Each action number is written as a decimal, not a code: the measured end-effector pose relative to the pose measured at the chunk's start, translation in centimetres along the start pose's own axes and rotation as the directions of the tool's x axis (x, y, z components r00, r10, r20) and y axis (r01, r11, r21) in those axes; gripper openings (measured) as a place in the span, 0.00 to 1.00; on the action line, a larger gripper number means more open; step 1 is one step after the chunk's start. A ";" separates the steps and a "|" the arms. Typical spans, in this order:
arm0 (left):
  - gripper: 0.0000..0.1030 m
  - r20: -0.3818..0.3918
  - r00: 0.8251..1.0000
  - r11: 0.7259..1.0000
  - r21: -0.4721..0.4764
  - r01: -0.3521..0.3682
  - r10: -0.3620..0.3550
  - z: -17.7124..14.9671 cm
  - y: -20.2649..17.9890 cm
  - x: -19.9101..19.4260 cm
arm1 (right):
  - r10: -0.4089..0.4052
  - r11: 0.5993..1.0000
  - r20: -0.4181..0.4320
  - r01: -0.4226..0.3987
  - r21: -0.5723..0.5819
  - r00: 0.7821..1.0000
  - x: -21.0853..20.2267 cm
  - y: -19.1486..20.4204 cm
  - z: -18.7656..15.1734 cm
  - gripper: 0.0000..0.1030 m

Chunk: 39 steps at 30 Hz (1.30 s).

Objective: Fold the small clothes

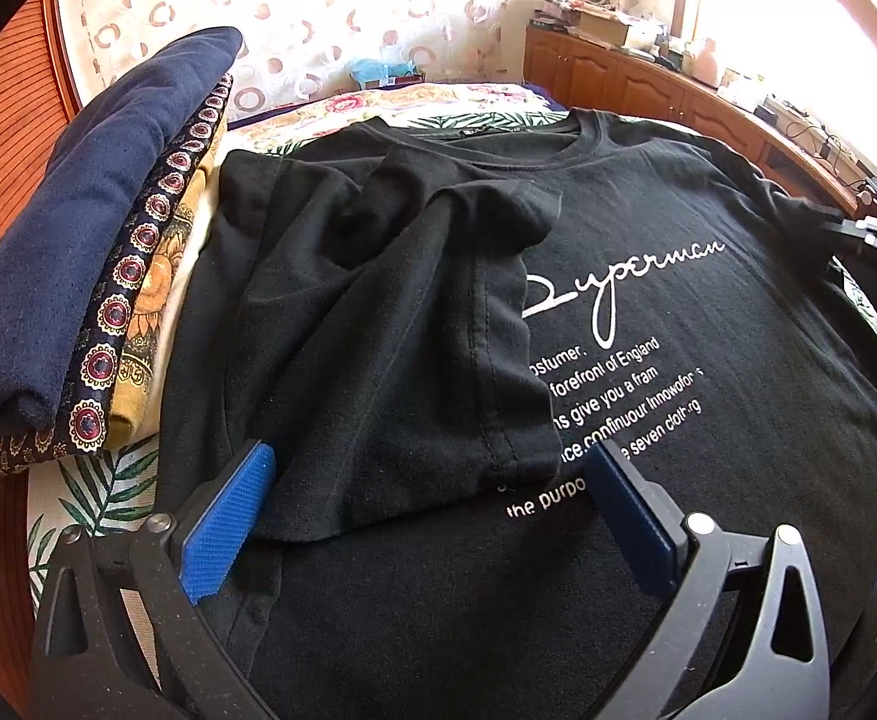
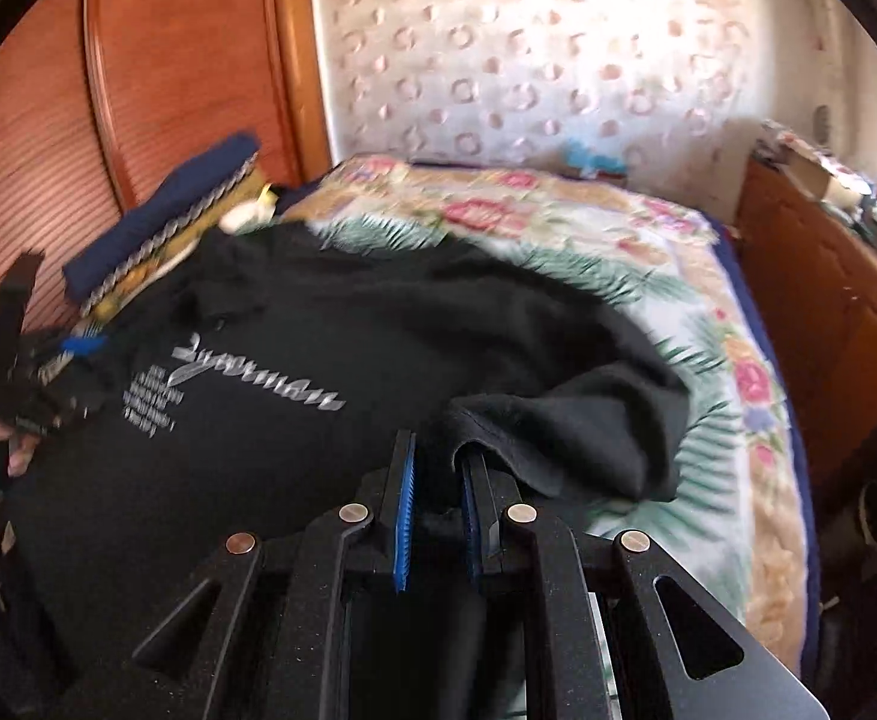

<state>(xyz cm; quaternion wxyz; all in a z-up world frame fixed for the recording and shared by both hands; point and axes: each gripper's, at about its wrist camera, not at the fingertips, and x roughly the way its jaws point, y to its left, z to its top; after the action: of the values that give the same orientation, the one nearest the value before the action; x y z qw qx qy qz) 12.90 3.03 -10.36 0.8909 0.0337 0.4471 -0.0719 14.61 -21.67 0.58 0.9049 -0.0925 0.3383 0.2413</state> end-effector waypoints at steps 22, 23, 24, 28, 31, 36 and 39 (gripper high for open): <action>1.00 0.254 0.967 0.997 -0.059 0.043 -0.027 0.6 -0.5 -7.2 | -0.124 0.982 0.006 0.122 0.142 0.992 -3.5 -7.2 -1.3 0.42; 1.00 0.267 0.963 0.997 -0.061 0.049 -0.031 0.6 -0.6 -7.6 | -0.130 0.980 -0.004 0.129 0.149 0.991 -2.8 -7.8 -1.3 0.41; 1.00 0.277 0.960 0.997 -0.062 0.056 -0.037 0.6 -0.7 -7.9 | -0.133 0.979 -0.015 0.133 0.153 0.991 -2.1 -8.1 -1.2 0.42; 1.00 0.287 0.957 0.997 -0.048 0.054 -0.038 0.5 -1.2 -8.1 | -0.132 0.971 -0.060 0.142 0.193 0.989 1.4 -9.4 -0.4 0.41; 1.00 0.284 0.958 0.998 -0.047 0.044 -0.029 0.2 -1.3 -8.1 | -0.116 0.969 -0.075 0.130 0.209 0.990 2.6 -9.5 0.2 0.41; 1.00 0.284 0.958 0.996 -0.067 0.056 -0.035 -0.2 -0.9 -8.2 | -0.063 0.985 -0.024 0.066 0.159 0.998 2.0 -8.3 2.0 0.07; 1.00 0.283 0.958 0.996 -0.066 0.056 -0.035 -0.3 -1.0 -8.2 | -0.034 0.994 0.019 0.032 0.107 0.999 1.1 -6.6 3.8 0.07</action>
<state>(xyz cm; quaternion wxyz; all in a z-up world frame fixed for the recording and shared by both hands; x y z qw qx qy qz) 7.69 2.89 -3.95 0.9443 -0.0200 0.3188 -0.0798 20.77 -25.69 2.70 0.9158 -0.0470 0.3398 0.2089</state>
